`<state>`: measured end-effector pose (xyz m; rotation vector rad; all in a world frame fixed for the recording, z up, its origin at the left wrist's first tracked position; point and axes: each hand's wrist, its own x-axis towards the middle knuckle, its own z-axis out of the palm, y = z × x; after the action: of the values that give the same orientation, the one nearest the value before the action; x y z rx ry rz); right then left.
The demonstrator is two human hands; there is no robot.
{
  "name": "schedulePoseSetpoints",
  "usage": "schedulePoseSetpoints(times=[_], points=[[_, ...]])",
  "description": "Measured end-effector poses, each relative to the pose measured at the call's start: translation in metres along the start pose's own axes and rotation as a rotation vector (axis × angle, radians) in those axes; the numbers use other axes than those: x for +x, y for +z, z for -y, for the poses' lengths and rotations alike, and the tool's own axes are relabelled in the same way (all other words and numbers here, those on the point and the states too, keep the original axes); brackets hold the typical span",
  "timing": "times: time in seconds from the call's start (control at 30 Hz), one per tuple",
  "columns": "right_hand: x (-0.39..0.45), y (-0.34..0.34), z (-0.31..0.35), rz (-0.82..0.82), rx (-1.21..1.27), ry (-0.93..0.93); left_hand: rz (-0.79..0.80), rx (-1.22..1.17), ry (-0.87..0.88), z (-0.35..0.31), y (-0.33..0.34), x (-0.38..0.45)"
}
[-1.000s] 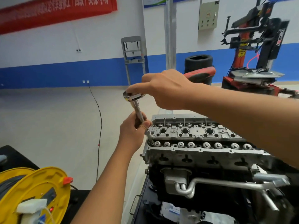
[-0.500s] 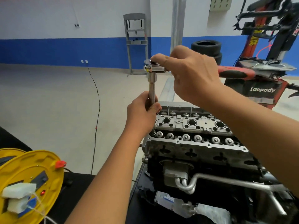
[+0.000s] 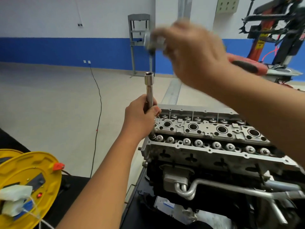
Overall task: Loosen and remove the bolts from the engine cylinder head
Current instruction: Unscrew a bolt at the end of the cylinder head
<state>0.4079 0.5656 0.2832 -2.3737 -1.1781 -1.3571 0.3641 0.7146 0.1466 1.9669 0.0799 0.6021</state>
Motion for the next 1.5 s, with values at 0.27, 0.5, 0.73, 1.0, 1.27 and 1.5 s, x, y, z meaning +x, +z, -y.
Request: schedulePoseSetpoints(times=[0.27,0.5,0.73,1.0,1.27,1.5], points=[[-0.052,0.004,-0.054,0.427,0.318,0.308,-0.211,-0.217,-0.018,0.023,-0.002,-0.005],[-0.134,0.062,-0.080,0.683,0.021,0.276,-0.180,-0.340,0.087,0.035,0.019,-0.010],[-0.122,0.069,-0.080,0.505,0.314,0.327,-0.242,-0.449,0.184,0.054,0.030,-0.012],[-0.034,0.104,0.016,0.134,1.326,0.340,-0.425,-0.387,0.097,0.052,0.028,-0.003],[-0.051,0.143,0.025,0.287,1.699,0.378,-0.217,-0.426,0.120,0.057,0.027,-0.002],[-0.056,0.135,0.030,0.347,1.678,0.346,-0.115,-0.554,0.127,0.071,0.013,-0.006]])
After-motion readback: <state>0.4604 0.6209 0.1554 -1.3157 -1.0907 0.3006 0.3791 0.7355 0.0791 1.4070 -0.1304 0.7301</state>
